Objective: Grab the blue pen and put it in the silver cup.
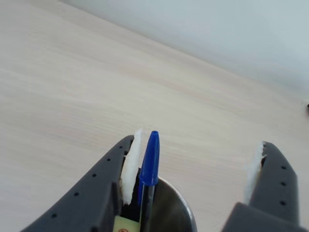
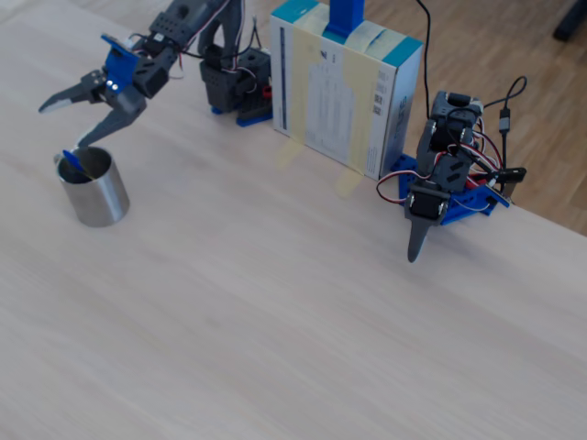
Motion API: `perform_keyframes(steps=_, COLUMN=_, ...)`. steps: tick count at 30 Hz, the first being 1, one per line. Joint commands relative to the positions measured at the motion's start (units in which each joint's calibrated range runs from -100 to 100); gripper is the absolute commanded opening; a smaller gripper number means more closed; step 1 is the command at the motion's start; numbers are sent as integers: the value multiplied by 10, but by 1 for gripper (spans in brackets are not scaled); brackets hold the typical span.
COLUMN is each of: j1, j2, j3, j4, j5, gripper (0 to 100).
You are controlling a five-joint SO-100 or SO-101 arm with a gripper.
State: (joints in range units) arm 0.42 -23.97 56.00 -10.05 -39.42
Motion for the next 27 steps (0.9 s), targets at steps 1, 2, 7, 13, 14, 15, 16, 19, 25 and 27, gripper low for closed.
perform_keyframes(steps=1, j1=-2, j2=-39, j3=-24, j4=-2, j5=-2, gripper=34)
perform_keyframes(steps=2, j1=-2, j2=-46, j3=-23, j4=-2, j5=-2, gripper=34)
perform_keyframes(steps=7, j1=-2, j2=-85, j3=-19, j4=1, j5=-2, gripper=34)
perform_keyframes(steps=13, j1=-3, j2=-136, j3=6, j4=0, j5=-2, gripper=34)
perform_keyframes(steps=14, j1=-9, j2=-147, j3=12, j4=-1, j5=-2, gripper=34)
perform_keyframes(steps=15, j1=-12, j2=-157, j3=17, j4=-1, j5=-2, gripper=34)
perform_keyframes(steps=16, j1=-15, j2=-167, j3=23, j4=-1, j5=-2, gripper=34)
perform_keyframes(steps=19, j1=-17, j2=-189, j3=35, j4=-1, j5=-2, gripper=34)
perform_keyframes(steps=25, j1=-19, j2=-229, j3=48, j4=0, j5=-2, gripper=34)
perform_keyframes(steps=27, j1=-25, j2=-248, j3=62, j4=0, j5=-2, gripper=34)
